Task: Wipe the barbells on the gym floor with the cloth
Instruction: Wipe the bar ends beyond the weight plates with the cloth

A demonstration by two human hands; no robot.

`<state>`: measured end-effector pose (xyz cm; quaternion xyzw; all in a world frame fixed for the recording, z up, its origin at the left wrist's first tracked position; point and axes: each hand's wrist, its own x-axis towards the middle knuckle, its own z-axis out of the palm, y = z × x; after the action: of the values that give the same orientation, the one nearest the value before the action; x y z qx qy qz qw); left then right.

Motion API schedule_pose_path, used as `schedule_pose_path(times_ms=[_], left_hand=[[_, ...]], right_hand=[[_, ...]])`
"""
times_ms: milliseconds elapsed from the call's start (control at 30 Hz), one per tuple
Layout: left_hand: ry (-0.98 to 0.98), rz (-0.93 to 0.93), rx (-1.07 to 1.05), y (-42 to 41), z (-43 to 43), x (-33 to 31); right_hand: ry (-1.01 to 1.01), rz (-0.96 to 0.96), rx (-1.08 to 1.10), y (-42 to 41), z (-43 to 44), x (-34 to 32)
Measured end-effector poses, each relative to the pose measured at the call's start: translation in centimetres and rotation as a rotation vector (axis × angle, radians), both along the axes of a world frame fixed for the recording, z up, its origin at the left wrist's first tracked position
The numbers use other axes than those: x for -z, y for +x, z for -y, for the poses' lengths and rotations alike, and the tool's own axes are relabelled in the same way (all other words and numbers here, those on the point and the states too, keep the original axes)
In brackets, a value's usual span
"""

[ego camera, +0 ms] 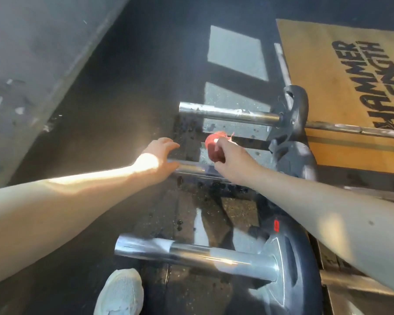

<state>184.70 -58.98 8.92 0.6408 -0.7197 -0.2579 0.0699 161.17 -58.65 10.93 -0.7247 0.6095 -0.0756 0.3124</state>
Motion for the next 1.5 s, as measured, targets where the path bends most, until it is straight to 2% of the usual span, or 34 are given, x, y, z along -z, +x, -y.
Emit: schedule_pose_path(times_ms=[67,133,267,367,533,667,800,1000,1067,1167,1300,1400,1500], left_hand=[[0.044,0.065,-0.02,2.5,0.0,2.0],[0.117,0.067,-0.041,4.2,0.1,3.1],[0.134,0.03,-0.053,6.3,1.2,4.2],[0.151,-0.053,-0.03,7.1,2.0,4.6],[0.121,-0.179,-0.087,7.4,2.5,5.8],[0.176,-0.245,0.002,8.1,2.9,6.0],[0.213,-0.267,0.033,8.6,3.4,6.2],[0.227,-0.31,0.034,9.0,3.4,6.8],[0.221,-0.317,0.029,8.8,3.4,6.8],[0.211,-0.314,0.026,8.6,3.2,7.0],[0.216,-0.361,0.007,8.4,3.0,7.1],[0.249,-0.372,-0.039,8.6,2.9,7.4],[0.249,-0.379,-0.049,8.7,3.0,7.7]], right_hand=[[0.052,-0.167,-0.152,-0.1,-1.3,2.7],[0.015,-0.237,-0.234,-0.4,-1.7,4.3],[0.001,-0.141,-0.221,-1.1,-0.5,4.3],[-0.024,-0.14,-0.216,-0.4,-0.3,5.2],[-0.047,-0.048,-0.252,5.2,0.7,6.5],[-0.088,0.016,-0.303,9.7,2.0,6.2],[-0.1,-0.006,-0.314,5.5,1.4,6.9],[0.0,-0.298,-0.095,-3.5,0.3,5.3],[-0.041,-0.305,-0.115,-2.0,0.0,4.9],[-0.066,-0.146,-0.212,4.9,0.6,5.1],[-0.049,-0.087,-0.279,12.3,2.3,5.8],[-0.07,-0.078,-0.313,8.9,2.0,6.1],[-0.04,-0.122,-0.246,2.1,0.7,5.7]])
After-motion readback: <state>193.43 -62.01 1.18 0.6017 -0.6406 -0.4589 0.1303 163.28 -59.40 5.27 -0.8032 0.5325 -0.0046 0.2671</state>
